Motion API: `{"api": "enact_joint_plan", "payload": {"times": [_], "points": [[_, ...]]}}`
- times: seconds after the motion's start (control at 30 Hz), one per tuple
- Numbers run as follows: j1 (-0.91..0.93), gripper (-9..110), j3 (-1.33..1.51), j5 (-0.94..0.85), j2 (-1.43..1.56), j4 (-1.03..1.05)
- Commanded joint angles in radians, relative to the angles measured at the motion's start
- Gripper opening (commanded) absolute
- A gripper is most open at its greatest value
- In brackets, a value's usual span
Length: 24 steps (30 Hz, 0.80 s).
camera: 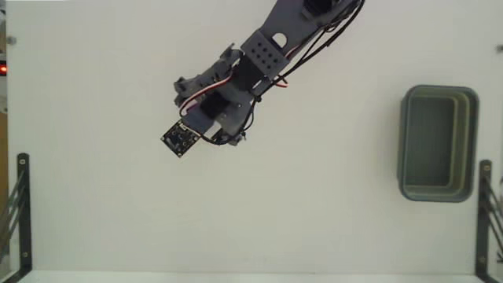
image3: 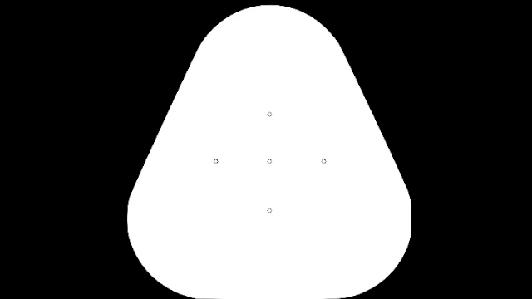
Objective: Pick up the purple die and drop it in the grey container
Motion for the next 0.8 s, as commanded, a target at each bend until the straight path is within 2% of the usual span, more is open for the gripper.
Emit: {"api": "enact_joint_plan", "payload": {"times": [0.0,0.77], "points": [[0.005,110,0.001,0.005,0.032,-0.02],[0.005,110,0.048,0.005,0.014,-0.084]]}}
